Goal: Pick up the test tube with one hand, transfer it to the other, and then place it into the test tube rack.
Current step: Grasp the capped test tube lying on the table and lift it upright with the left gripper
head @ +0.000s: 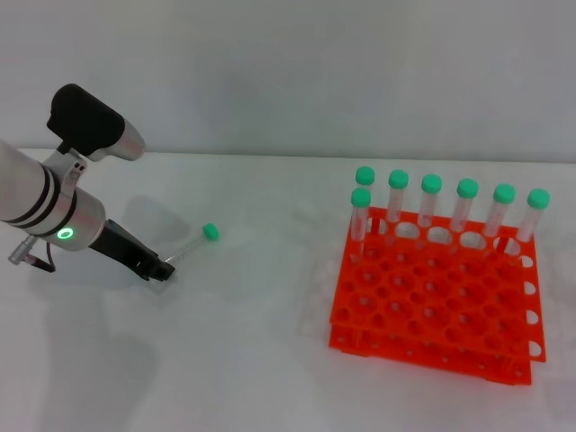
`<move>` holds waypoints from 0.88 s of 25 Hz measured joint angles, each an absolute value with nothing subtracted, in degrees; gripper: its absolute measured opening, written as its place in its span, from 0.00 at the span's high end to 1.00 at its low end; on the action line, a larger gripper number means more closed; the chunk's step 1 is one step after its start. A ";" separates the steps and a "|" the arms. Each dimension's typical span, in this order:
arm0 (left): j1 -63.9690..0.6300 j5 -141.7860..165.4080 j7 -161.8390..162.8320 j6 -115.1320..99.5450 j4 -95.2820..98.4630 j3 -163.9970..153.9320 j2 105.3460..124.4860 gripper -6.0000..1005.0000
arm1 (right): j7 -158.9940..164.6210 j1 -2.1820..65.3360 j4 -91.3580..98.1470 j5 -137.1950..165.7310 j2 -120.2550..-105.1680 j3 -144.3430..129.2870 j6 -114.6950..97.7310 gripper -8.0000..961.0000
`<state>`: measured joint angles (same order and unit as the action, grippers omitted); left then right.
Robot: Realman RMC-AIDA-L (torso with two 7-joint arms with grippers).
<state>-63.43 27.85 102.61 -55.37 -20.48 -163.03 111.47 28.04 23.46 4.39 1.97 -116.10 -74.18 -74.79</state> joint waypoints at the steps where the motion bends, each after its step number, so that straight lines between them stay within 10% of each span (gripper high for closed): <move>1: -63.33 27.69 102.63 -55.37 -20.48 -163.03 111.46 0.64 | 28.04 23.40 4.39 1.98 -116.10 -74.18 -74.79 0.34; 22: -63.63 25.24 101.50 -53.39 -20.48 -162.94 111.64 0.81 | 28.04 23.14 4.48 1.66 -116.10 -74.18 -74.84 0.35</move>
